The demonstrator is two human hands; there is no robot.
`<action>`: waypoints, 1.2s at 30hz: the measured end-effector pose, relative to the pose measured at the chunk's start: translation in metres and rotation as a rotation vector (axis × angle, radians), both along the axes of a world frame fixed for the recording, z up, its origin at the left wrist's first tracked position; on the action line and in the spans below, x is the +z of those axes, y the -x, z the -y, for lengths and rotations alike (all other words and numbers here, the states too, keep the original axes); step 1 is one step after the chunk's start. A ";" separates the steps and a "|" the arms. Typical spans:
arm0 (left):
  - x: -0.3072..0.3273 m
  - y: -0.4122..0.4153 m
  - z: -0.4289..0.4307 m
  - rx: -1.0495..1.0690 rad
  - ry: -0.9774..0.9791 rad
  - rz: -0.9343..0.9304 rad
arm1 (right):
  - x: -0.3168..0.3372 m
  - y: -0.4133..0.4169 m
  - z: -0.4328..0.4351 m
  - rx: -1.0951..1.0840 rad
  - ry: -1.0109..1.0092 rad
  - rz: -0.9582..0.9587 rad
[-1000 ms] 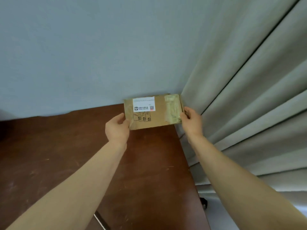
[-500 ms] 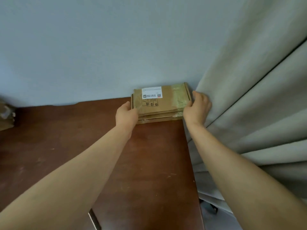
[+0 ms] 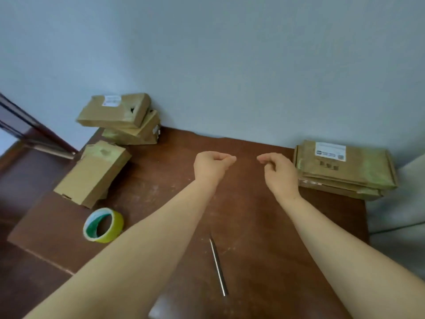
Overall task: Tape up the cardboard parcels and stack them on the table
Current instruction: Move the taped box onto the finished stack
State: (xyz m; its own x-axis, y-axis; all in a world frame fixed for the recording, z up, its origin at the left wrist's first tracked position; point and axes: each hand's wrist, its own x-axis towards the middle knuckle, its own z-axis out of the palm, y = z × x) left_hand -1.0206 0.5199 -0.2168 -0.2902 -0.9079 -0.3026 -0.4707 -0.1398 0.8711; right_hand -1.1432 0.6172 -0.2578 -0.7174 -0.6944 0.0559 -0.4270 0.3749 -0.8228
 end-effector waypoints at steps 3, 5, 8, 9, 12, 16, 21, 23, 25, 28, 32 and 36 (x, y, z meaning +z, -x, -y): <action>0.006 -0.053 0.031 0.053 -0.004 -0.035 | 0.003 -0.052 0.037 0.094 -0.032 0.046; 0.005 -0.093 0.055 0.081 0.009 -0.078 | 0.004 -0.092 0.065 0.137 -0.041 0.081; -0.001 -0.159 0.097 0.111 0.032 -0.146 | 0.001 -0.155 0.111 0.133 -0.045 0.170; -0.003 -0.183 0.111 0.123 0.024 -0.158 | -0.001 -0.178 0.127 0.133 -0.054 0.216; -0.010 -0.254 0.145 0.177 0.001 -0.163 | -0.007 -0.243 0.165 0.155 -0.123 0.355; -0.014 -0.331 0.181 0.329 -0.002 -0.149 | -0.011 -0.304 0.202 0.150 -0.221 0.517; -0.020 -0.380 0.198 0.468 0.013 -0.158 | -0.020 -0.339 0.239 0.107 -0.286 0.661; -0.025 -0.394 0.200 0.539 -0.019 -0.170 | -0.028 -0.346 0.252 0.088 -0.320 0.715; -0.028 -0.407 0.201 0.586 -0.040 -0.161 | -0.034 -0.352 0.264 0.061 -0.324 0.863; -0.030 -0.417 0.198 0.615 -0.019 -0.117 | -0.041 -0.357 0.275 0.073 -0.285 0.987; -0.022 -0.406 0.198 0.651 -0.009 -0.135 | -0.049 -0.351 0.279 0.122 -0.197 0.990; -0.012 -0.375 0.195 0.629 -0.019 -0.167 | -0.048 -0.318 0.261 0.108 -0.112 1.045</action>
State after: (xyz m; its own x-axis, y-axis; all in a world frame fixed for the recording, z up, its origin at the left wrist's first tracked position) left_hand -0.6452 0.3247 -0.2288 0.2507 -0.9146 -0.3171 -0.1521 -0.3607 0.9202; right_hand -0.8251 0.3562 -0.3057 -0.3060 -0.7201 -0.6227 0.4386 0.4739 -0.7636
